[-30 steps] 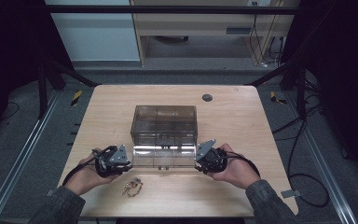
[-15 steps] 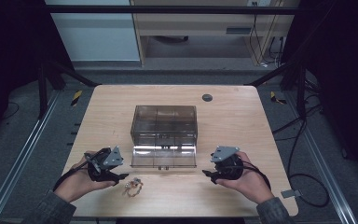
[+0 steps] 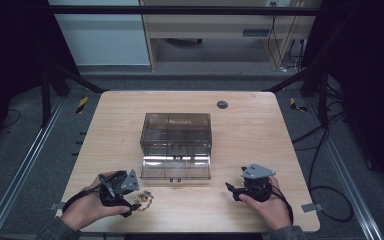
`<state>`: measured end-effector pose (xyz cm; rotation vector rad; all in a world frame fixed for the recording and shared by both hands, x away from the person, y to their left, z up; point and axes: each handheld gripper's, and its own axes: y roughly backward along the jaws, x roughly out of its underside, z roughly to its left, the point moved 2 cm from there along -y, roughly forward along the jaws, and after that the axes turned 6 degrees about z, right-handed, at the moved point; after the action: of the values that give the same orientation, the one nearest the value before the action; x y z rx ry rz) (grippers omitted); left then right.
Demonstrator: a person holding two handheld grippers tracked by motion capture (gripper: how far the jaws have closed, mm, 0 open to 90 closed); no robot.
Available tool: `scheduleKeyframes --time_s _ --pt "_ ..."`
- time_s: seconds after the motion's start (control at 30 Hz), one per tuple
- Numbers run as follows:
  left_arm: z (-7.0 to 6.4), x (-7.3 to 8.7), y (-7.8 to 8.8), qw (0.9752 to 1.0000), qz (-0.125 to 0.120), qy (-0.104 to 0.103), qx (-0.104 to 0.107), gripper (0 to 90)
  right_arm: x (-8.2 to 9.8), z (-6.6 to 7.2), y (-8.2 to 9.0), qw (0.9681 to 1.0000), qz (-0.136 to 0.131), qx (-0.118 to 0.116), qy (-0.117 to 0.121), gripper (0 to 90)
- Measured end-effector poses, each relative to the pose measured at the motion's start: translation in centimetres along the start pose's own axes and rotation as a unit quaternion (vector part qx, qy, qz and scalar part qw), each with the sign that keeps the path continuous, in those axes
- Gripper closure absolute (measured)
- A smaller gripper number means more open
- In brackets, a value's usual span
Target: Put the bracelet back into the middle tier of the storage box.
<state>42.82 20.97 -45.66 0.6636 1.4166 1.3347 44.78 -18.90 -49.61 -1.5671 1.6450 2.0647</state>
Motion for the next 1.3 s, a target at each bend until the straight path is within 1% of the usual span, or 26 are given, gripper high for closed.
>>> scheduleKeyframes --time_s 0.03,0.17,0.3,0.47,0.57,0.73,0.77,0.9,0.93,1.03,1.17,1.27,1.3 --pt "-0.1 0.0 -0.3 1.0000 0.002 -0.001 0.002 20.4 0.1 -0.1 0.0 1.0000 -0.001 0.000 -0.005 19.7" --pt "-0.4 -0.2 -1.7 0.9999 0.007 -0.001 0.014 19.2 0.4 -0.3 -0.2 1.0000 0.005 0.001 -0.008 19.4" --pt "-0.8 -0.5 -2.9 0.9996 0.020 -0.002 0.021 16.5 0.5 -0.4 -0.4 0.9999 0.010 -0.002 -0.011 19.3" --pt "-0.8 -0.8 -3.5 0.9995 0.021 0.001 0.024 16.2 0.5 -0.3 -0.4 0.9999 0.009 -0.002 -0.010 19.2" --pt "-0.6 -0.8 -3.6 0.9995 0.019 0.007 0.025 17.5 0.5 -0.3 -0.4 0.9999 0.010 -0.003 -0.012 19.1" --pt "-0.5 -0.8 -3.8 0.9993 0.020 0.013 0.028 23.9 0.5 -0.3 -0.4 0.9999 0.009 -0.003 -0.012 19.1" --pt "-0.5 -0.9 -3.8 0.9992 0.020 0.013 0.031 24.4 0.5 -0.3 -0.4 0.9999 0.009 -0.002 -0.012 19.1" --pt "-0.5 -0.9 -3.9 0.9991 0.024 0.016 0.031 30.1 0.5 -0.4 -0.4 0.9999 0.008 -0.002 -0.013 19.3" --pt "-0.5 -0.9 -3.9 0.9989 0.023 0.018 0.036 31.6 0.5 -0.4 -0.4 0.9999 0.007 -0.002 -0.013 19.3" --pt "-0.4 -0.9 -3.9 0.9987 0.023 0.022 0.040 34.7 0.5 -0.4 -0.4 0.9999 0.007 -0.001 -0.014 19.3" --pt "-0.3 -0.9 -3.8 0.9982 0.024 0.026 0.049 41.4 0.5 -0.4 -0.4 0.9999 0.008 -0.002 -0.014 19.2" --pt "-0.3 -1.0 -3.8 0.9979 0.025 0.023 0.056 46.7 0.5 -0.4 -0.4 0.9999 0.008 -0.001 -0.015 19.3" --pt "-0.4 -1.0 -3.7 0.9977 0.026 0.024 0.059 48.8 0.5 -0.4 -0.4 0.9999 0.007 0.000 -0.015 19.4"
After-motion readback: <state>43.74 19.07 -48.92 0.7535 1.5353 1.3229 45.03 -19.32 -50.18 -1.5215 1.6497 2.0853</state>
